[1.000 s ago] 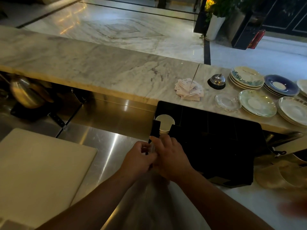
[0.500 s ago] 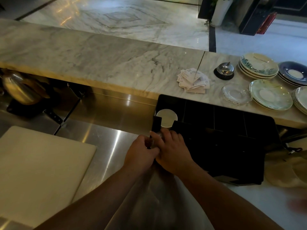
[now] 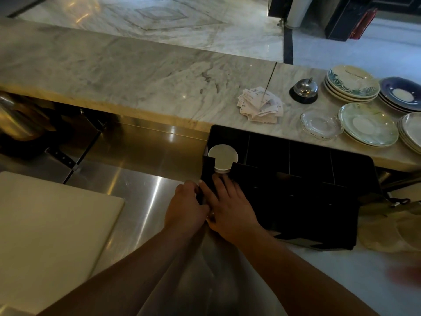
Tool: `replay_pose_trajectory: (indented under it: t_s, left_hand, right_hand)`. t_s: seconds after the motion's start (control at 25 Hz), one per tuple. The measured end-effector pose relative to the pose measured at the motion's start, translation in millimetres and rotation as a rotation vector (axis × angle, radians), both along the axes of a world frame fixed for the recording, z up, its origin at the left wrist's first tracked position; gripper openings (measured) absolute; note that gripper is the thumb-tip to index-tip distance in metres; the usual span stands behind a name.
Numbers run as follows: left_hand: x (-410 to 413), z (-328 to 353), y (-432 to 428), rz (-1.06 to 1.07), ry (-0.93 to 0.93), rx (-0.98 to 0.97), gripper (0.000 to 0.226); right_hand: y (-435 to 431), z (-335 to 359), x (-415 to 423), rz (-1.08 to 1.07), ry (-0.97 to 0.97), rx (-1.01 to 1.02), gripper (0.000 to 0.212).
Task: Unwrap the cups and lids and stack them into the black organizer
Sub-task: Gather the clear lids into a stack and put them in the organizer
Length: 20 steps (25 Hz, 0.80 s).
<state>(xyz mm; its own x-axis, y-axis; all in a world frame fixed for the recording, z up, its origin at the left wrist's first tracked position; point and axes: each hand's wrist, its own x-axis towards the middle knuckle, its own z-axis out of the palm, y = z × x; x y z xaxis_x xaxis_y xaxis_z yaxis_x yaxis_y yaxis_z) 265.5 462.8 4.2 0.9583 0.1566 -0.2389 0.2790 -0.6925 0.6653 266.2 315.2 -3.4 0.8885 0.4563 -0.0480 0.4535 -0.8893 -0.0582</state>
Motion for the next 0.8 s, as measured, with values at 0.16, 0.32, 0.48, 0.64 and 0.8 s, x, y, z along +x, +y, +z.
replay_pose_trajectory:
  t_s: [0.16, 0.32, 0.48, 0.64, 0.8]
  left_hand:
    - [5.3, -5.1, -2.5, -0.029, -0.090, 0.084, 0.033]
    - [7.1, -9.8, 3.5, -0.121, -0.124, 0.143, 0.039]
    - [7.9, -8.7, 11.0, -0.179, -0.132, 0.178, 0.038]
    - [7.0, -0.6, 20.3, -0.250, -0.112, 0.188, 0.035]
    - [5.6, 13.3, 30.5, -0.357, -0.038, 0.201, 0.049]
  right_hand:
    - [-9.3, -0.8, -4.8, 0.069, -0.029, -0.045, 0.054]
    - [-9.3, -0.2, -5.2, 0.113, 0.007, -0.256, 0.050]
    - [-4.9, 6.2, -3.9, 0.113, 0.019, -0.301, 0.057]
    - [-3.3, 17.7, -2.2, 0.100, 0.079, -0.319, 0.060]
    - [1.6, 40.6, -4.8, 0.053, 0.167, -0.257, 0.059]
